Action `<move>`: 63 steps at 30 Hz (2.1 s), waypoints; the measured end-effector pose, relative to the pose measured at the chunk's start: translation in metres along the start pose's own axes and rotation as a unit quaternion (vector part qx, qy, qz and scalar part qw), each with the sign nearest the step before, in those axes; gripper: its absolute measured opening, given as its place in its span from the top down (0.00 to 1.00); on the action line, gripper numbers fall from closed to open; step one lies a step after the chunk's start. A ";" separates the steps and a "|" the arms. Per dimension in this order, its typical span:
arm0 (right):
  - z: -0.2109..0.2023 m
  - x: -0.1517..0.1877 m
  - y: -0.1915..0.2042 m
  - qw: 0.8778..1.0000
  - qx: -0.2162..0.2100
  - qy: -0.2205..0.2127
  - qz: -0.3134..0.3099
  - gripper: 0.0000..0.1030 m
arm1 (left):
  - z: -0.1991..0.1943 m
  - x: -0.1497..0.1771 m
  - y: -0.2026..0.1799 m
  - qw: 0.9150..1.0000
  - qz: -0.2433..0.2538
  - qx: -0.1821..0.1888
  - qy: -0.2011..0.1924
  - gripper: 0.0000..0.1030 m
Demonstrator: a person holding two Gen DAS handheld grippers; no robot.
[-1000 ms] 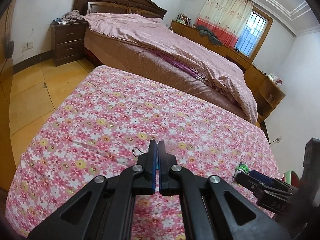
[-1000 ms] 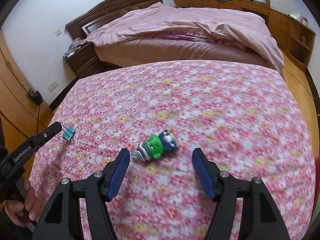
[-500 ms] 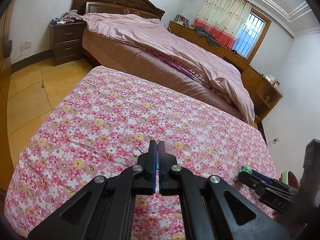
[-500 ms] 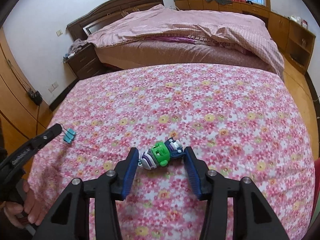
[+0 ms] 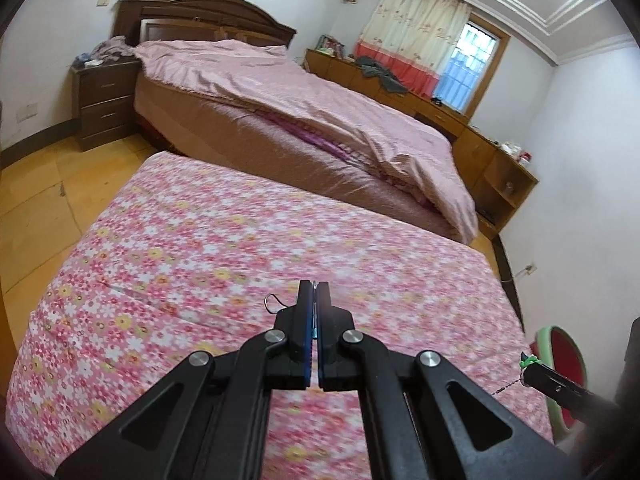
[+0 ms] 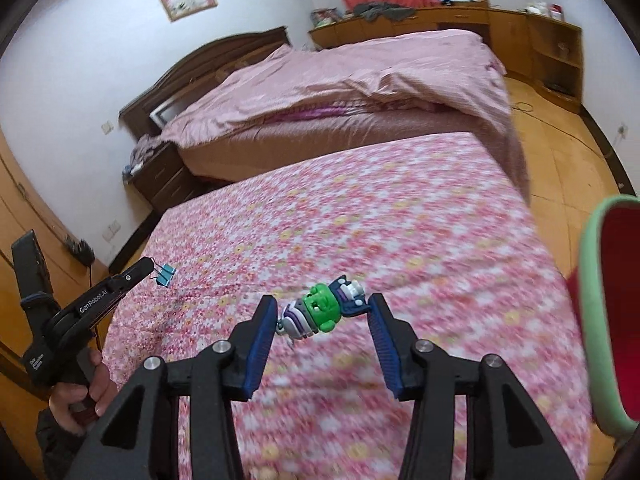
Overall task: Collect trash
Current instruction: 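Carry the binder clip and green toy over the red bucket, then open the right tool to drop the toy while the left tool drops the clip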
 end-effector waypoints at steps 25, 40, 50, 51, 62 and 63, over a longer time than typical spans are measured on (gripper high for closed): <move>-0.135 0.026 -0.151 0.981 0.047 -0.107 0.152 0.51 | -0.025 0.029 -0.174 0.985 0.079 0.136 0.068 1.00; -0.145 0.048 -0.244 0.963 0.092 -0.110 0.227 0.51 | 0.018 0.080 -0.296 0.957 0.152 0.206 0.135 1.00; -0.129 0.057 -0.285 0.957 0.106 -0.099 0.252 0.49 | 0.055 0.106 -0.343 0.941 0.183 0.227 0.169 1.00; -0.129 0.057 -0.287 0.956 0.106 -0.099 0.254 0.49 | 0.059 0.109 -0.346 0.940 0.185 0.228 0.172 1.00; -0.138 0.060 -0.306 0.950 0.111 -0.115 0.268 0.47 | 0.091 0.142 -0.369 0.922 0.216 0.234 0.220 1.00; -0.138 0.061 -0.308 0.950 0.111 -0.115 0.269 0.47 | 0.092 0.144 -0.371 0.920 0.219 0.237 0.224 1.00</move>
Point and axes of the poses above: each gripper's, at about its wrist camera, not at the fingertips, and z roughly the way its jaws point, y to its left, x to its underside, the point moved 4 cm from there along z, roughly the way its jaws point, and after that the axes turned 9 degrees about x, right-handed, at the moved point
